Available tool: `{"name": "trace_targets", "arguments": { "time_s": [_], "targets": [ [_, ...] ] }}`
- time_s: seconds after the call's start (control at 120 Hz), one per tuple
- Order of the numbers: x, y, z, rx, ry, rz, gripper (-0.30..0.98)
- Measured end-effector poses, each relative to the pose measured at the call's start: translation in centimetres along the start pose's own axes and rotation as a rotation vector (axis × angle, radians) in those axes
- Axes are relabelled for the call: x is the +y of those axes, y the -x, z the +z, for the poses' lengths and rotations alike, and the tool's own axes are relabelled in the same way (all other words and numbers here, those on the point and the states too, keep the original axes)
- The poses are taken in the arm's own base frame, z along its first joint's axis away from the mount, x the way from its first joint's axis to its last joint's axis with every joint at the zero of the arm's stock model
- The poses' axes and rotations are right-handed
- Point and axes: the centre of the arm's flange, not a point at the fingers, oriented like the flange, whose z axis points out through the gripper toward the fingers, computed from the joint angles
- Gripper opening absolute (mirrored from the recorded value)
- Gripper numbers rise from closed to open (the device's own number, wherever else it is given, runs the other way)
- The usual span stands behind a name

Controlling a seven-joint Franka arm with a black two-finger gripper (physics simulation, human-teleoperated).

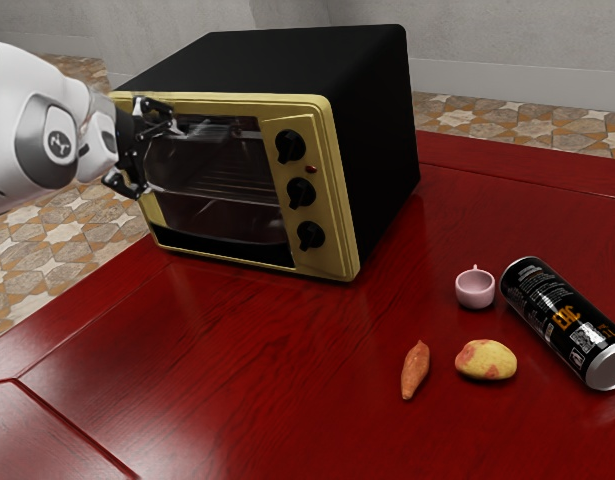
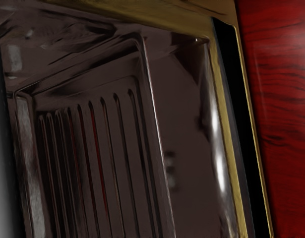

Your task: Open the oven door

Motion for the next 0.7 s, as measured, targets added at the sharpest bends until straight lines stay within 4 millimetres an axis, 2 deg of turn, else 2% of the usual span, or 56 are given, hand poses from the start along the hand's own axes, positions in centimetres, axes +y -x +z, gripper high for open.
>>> {"name": "trace_targets", "arguments": {
  "time_s": [0.15,0.3,0.375,0.45,0.583,0.7],
  "targets": [
    [0.9,-1.1,-1.7,-0.043,0.023,0.020,0.49],
    [2.1,-2.4,-3.0,-0.077,0.049,0.030,0.52],
    [2.5,-4.1,-3.4,-0.080,0.055,0.041,0.52],
    [3.2,-4.6,-4.0,-0.097,0.063,0.037,0.46],
    [4.8,-5.2,-4.4,-0.110,0.079,0.015,0.54],
    [6.4,-6.2,-5.1,-0.128,0.091,-0.007,0.49]
  ]
}}
